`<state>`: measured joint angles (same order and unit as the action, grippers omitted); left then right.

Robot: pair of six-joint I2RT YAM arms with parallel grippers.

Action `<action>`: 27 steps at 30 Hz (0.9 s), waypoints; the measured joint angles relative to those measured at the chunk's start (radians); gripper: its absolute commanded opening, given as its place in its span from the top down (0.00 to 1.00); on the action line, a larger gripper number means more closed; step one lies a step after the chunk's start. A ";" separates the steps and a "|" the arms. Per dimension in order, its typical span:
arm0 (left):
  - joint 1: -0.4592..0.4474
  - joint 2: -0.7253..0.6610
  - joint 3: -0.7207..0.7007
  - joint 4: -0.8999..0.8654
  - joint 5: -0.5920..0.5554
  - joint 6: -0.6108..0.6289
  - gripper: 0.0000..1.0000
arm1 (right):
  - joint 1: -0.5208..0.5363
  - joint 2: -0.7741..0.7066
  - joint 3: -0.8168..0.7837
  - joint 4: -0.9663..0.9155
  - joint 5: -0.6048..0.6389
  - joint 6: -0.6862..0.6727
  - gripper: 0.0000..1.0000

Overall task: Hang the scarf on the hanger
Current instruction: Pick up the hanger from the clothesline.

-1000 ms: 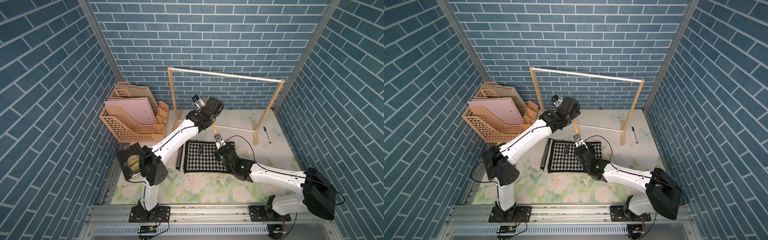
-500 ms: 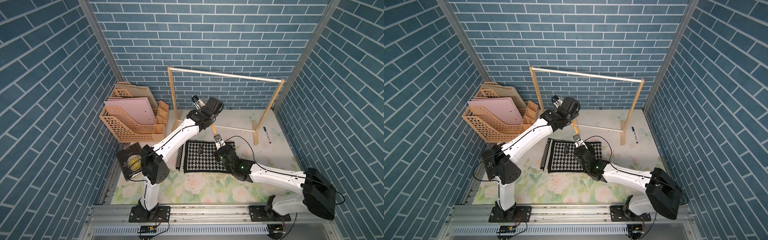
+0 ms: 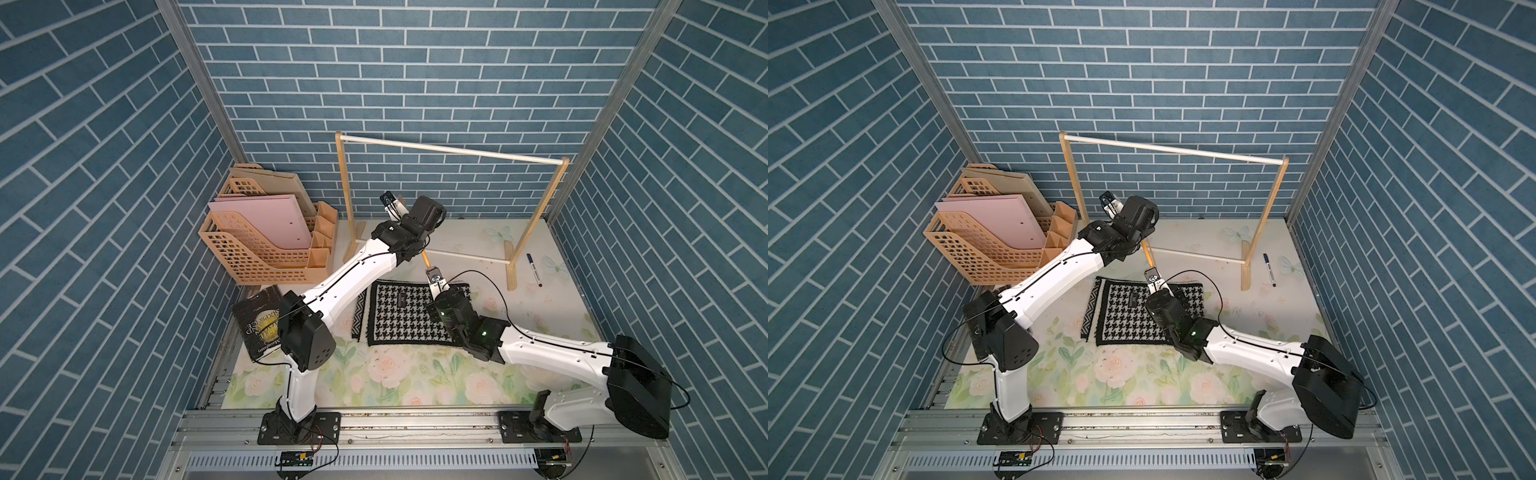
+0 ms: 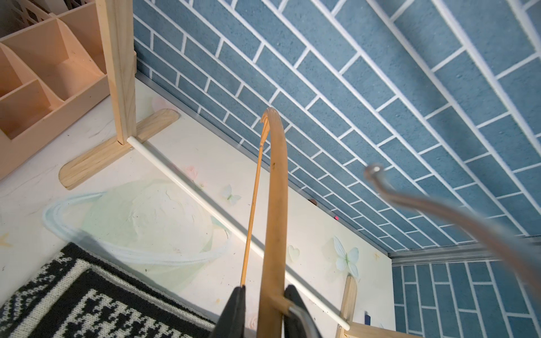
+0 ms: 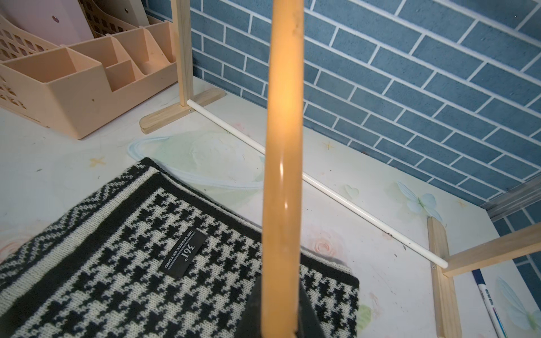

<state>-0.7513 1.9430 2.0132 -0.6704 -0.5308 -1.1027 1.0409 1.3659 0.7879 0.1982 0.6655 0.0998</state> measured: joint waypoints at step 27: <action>-0.002 -0.038 -0.122 0.140 0.017 0.150 1.00 | 0.000 -0.001 0.002 0.007 -0.011 0.024 0.21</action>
<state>-0.7528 1.9049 1.8908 -0.5308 -0.5140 -0.9531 1.0412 1.3651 0.7902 0.2054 0.6544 0.1238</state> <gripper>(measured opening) 0.141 0.531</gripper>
